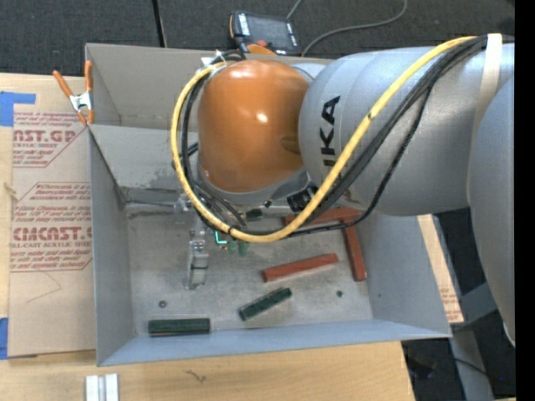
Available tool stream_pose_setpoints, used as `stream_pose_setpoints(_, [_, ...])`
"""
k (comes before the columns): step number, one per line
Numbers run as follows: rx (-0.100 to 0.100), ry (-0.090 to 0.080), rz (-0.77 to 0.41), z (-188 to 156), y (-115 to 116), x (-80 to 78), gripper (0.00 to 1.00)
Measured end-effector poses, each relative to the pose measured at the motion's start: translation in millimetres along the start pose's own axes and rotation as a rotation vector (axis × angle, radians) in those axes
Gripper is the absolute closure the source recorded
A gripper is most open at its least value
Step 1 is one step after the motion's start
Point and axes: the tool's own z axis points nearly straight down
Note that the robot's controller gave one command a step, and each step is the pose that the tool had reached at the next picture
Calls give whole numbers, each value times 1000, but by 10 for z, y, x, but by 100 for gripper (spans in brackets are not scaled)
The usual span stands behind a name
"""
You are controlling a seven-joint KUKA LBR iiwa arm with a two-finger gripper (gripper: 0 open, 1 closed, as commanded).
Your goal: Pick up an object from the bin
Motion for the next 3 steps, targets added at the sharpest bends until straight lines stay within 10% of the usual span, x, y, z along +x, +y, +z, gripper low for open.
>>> stream_pose_setpoints(1, [3, 3, -118, 1338, -1085, 260, 0])
stream_pose_setpoints(2, [2, -6, -262, 1733, -1856, -123, 0])
stream_pose_setpoints(3, [-1, -7, -266, 1719, -1814, -120, 100])
